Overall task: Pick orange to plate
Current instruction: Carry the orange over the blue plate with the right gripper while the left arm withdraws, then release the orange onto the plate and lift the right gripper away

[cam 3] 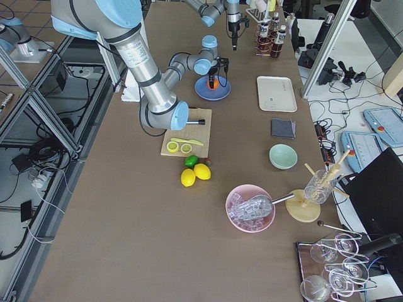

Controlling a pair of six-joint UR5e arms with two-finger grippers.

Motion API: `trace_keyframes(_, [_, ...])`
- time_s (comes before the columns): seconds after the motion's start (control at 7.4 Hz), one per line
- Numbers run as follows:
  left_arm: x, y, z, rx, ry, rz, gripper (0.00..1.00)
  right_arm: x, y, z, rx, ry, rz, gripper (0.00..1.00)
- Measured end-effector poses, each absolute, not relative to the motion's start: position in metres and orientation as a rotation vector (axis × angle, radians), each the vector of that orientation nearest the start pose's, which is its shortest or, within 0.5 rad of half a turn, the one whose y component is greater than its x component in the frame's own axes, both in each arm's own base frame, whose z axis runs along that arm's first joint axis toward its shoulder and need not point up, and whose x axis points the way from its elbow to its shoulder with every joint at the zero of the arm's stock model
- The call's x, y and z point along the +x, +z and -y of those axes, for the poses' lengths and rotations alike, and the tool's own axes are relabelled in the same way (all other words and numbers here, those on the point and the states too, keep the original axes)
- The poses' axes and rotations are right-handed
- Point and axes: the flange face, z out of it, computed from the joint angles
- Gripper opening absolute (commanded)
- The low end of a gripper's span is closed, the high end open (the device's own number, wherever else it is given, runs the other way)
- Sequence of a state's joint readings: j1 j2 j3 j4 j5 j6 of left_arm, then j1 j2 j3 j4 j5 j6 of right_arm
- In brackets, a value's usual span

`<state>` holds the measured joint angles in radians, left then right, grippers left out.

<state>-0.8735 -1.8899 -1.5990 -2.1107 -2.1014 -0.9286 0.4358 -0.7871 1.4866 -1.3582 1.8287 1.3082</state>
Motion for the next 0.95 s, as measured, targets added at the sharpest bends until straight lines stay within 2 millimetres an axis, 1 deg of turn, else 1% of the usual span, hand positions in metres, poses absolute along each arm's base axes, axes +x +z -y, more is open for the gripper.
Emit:
trace_keyframes(0.14, [0.342, 0.410, 0.538, 0.235, 0.023, -0.966, 0.82, -0.624, 0.194, 0.410, 0.082, 0.047, 0.918, 0.72])
trace_keyframes(0.27, [0.342, 0.410, 0.538, 0.235, 0.023, -0.966, 0.83, -0.624, 0.197, 0.411, 0.078, 0.050, 0.901, 0.99])
trace_keyframes(0.54, [0.342, 0.410, 0.538, 0.235, 0.023, -0.965, 0.83, -0.624, 0.198, 0.412, 0.077, 0.052, 0.890, 1.00])
trace_keyframes(0.68, [0.342, 0.410, 0.538, 0.234, 0.022, -0.965, 0.86, -0.621, 0.198, 0.413, 0.079, 0.051, 0.892, 1.00])
trace_keyframes(0.81, [0.337, 0.410, 0.540, 0.237, 0.014, -0.964, 0.87, -0.614, 0.196, 0.419, 0.082, 0.057, 0.898, 1.00])
trace_keyframes(0.95, [0.321, 0.413, 0.547, 0.230, -0.008, -0.963, 0.89, -0.596, 0.197, 0.433, 0.081, 0.073, 0.909, 1.00])
